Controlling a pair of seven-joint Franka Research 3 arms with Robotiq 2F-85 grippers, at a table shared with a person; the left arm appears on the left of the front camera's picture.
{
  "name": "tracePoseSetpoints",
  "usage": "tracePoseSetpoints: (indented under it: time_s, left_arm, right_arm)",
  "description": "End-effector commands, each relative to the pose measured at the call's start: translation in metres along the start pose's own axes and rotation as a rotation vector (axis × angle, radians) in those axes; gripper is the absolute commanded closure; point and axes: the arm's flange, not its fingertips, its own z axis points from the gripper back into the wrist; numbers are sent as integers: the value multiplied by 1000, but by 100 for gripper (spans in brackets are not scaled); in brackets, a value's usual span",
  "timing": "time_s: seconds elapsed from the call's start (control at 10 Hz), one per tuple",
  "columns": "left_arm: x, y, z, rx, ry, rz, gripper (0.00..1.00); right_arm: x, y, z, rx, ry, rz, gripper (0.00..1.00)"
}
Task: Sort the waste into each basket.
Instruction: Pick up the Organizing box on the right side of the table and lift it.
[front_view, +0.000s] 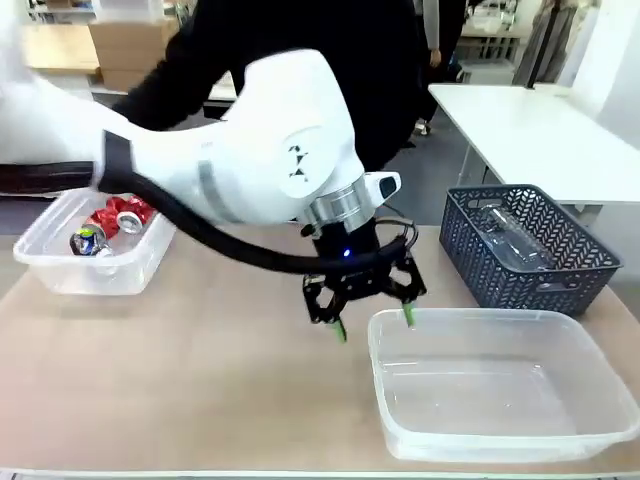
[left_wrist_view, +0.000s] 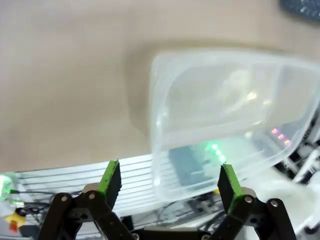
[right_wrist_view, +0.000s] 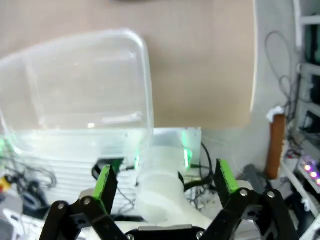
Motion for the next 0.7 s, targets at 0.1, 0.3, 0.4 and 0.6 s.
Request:
tracePoseSetpoints:
  time_s: [0.1,0.3,0.4,0.6]
  left_arm:
    - [-23,10,0,31,10,-49,0]
    - [-2,0,-1,7,6,-12,0]
    - [-9,-8,-16,41,-13,5,0]
    - [-10,-17,-41,152,8,19,0]
  right_arm:
    - [0,12,10,-24,-65,-37,0]
    - [1,4,2,-10,-10,-3,0]
    - [31,3,-29,12,98,44,0]
    - [50,-8,-89,44,230,42,0]
